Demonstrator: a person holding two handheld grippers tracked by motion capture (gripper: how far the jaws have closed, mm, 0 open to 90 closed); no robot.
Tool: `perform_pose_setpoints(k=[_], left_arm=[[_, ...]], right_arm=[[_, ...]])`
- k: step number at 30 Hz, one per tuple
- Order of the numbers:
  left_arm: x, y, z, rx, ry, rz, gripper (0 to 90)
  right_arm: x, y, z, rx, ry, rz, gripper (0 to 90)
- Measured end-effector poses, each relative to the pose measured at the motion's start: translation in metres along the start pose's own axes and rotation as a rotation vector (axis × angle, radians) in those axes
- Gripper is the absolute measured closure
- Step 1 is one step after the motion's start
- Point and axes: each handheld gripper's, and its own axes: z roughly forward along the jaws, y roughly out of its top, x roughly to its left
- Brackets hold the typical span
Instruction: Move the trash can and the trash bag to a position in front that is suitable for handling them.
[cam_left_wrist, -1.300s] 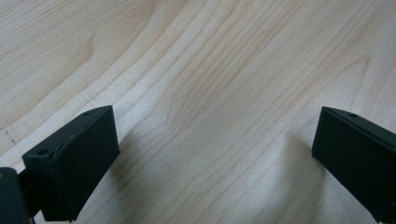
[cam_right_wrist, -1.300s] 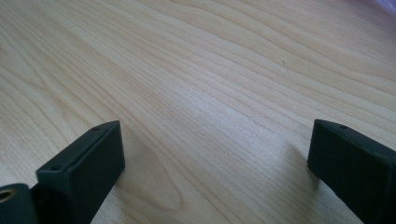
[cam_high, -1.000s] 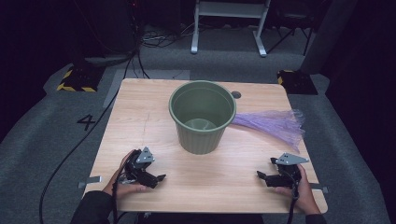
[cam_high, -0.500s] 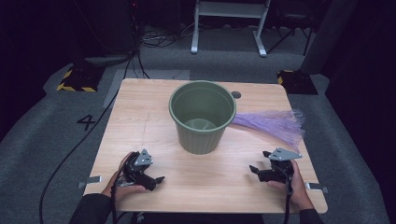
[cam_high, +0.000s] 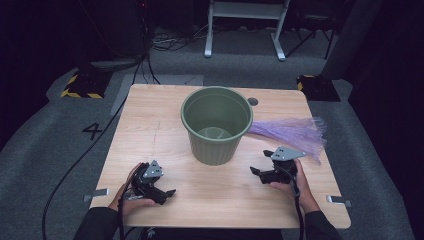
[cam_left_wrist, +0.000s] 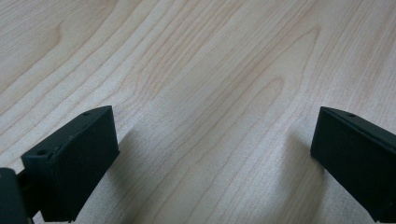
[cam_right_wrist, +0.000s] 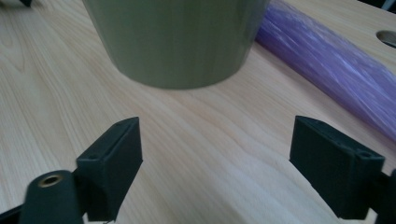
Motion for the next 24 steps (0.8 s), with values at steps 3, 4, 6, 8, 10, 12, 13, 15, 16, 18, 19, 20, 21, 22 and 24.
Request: perform_pose_setpoints(k=[3, 4, 6, 8, 10, 12, 13, 15, 16, 18, 19, 20, 21, 22, 24], left_arm=[[0.000, 0.000, 0.000, 0.000, -0.001, 0.000, 0.5], [0.000, 0.000, 0.000, 0.000, -0.001, 0.001, 0.5], [0.000, 0.000, 0.000, 0.000, -0.001, 0.001, 0.5], [0.000, 0.000, 0.000, 0.000, -0.001, 0.001, 0.5], [0.000, 0.000, 0.000, 0.000, -0.001, 0.001, 0.5], [0.000, 0.000, 0.000, 0.000, -0.001, 0.001, 0.5], [0.000, 0.000, 0.000, 0.000, -0.001, 0.001, 0.5], [0.000, 0.000, 0.000, 0.000, -0.001, 0.001, 0.5], [0.000, 0.000, 0.000, 0.000, -0.001, 0.000, 0.5], [0.000, 0.000, 0.000, 0.000, -0.001, 0.000, 0.5], [0.000, 0.000, 0.000, 0.000, -0.001, 0.001, 0.5], [0.000, 0.000, 0.000, 0.000, -0.001, 0.001, 0.5], [0.000, 0.000, 0.000, 0.000, -0.001, 0.001, 0.5], [0.000, 0.000, 0.000, 0.000, -0.001, 0.000, 0.5], [0.000, 0.000, 0.000, 0.000, -0.001, 0.001, 0.5]], right_arm=[[0.000, 0.005, 0.006, 0.002, 0.012, 0.007, 16.1], [0.000, 0.008, 0.009, 0.005, 0.011, 0.004, 15.8], [0.001, 0.018, 0.018, 0.001, 0.026, -0.004, 15.7], [0.001, 0.022, 0.023, 0.000, 0.030, -0.011, 15.6], [0.001, 0.024, 0.026, 0.003, 0.032, -0.014, 15.7], [0.002, 0.030, 0.034, 0.013, 0.032, -0.019, 15.8], [0.002, 0.030, 0.034, 0.013, 0.032, -0.019, 15.8], [0.003, 0.033, 0.040, 0.019, 0.033, -0.029, 15.8], [0.004, 0.034, 0.043, 0.019, 0.036, -0.032, 15.9], [0.006, 0.036, 0.048, 0.021, 0.044, -0.037, 16.0], [0.008, 0.037, 0.052, 0.023, 0.050, -0.044, 16.3], [0.008, 0.037, 0.052, 0.023, 0.050, -0.044, 16.3], [0.009, 0.038, 0.054, 0.026, 0.051, -0.046, 16.3], [0.011, 0.039, 0.056, 0.030, 0.053, -0.056, 16.3], [0.013, 0.041, 0.059, 0.029, 0.061, -0.068, 16.3]])
